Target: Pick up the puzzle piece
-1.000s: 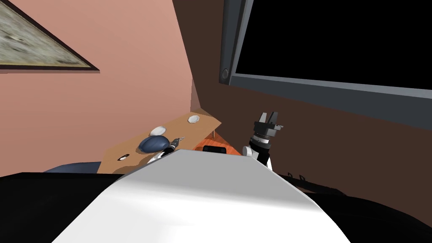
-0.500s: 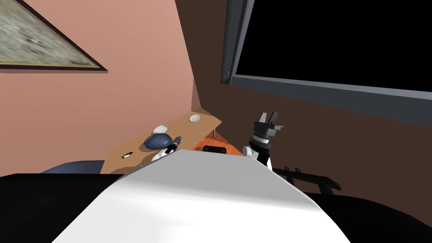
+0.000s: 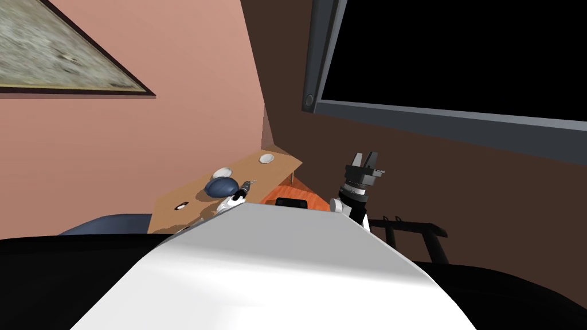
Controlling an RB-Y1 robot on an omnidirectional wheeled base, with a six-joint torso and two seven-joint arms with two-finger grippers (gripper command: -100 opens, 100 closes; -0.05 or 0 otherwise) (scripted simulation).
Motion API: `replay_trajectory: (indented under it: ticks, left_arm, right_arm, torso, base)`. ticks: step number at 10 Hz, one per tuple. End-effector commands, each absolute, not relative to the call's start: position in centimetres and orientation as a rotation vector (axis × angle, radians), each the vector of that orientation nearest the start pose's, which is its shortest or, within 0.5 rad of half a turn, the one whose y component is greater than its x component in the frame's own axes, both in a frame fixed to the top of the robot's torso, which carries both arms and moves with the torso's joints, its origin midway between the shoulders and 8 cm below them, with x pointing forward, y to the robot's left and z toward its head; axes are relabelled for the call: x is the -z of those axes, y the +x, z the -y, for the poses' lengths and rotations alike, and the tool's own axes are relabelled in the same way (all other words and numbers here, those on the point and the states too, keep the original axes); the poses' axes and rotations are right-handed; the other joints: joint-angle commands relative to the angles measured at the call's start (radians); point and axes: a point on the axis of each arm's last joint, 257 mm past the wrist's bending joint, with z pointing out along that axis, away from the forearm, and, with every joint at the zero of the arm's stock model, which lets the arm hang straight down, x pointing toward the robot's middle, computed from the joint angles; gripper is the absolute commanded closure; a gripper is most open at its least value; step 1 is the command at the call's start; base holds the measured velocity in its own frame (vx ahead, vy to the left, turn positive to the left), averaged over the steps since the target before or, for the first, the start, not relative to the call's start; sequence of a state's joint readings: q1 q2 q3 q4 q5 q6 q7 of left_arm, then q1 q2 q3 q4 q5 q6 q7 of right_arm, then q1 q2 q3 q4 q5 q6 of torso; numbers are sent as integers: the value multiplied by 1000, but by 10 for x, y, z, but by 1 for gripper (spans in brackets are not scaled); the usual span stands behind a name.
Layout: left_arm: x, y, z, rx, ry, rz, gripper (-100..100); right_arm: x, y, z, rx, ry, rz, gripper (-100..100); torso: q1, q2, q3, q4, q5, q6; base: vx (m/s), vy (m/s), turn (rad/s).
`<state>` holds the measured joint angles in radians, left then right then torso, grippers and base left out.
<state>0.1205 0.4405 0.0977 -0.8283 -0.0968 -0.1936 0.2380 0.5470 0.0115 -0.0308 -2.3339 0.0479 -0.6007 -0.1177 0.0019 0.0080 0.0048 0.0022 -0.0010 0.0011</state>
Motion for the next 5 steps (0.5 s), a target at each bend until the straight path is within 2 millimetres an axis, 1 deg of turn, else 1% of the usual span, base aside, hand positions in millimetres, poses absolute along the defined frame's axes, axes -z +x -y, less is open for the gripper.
replay_trajectory:
  ticks: [1,2,3,4,5]
  left_arm:
    - [497,349,-521,449,-1543,-1551,100]
    - [499,347,-522,438,-1552,-1554,100]
    - [493,369,-507,463,-1551,-1548,100]
    - [497,365,-509,442,-1565,-1558,100]
    - [489,388,-491,482,-1561,-1548,100]
  right_arm:
    - [-52,311,281,-1361,576,-532,0]
    - [-52,311,281,-1361,576,-532,0]
    - [-52,311,281,-1361,576,-532,0]
    - [-52,311,281,-1361,576,-532,0]
    - [-52,311,281,-1361,576,-532,0]
  torso:
    - [0,0,0,0,0,0]
    - [-1,0,0,-1,0,-1]
    - [-2,-3,-2,-2,-1,-2]
    - [-2,-2,-2,-1,0,0]
    - [-1,-2,-1,-1,0,-1]
  base:
    - [-114,30,-43]
    - [-56,7,-10]
    - [-91,32,-23]
    - [-105,44,-50]
    - [-148,73,-53]
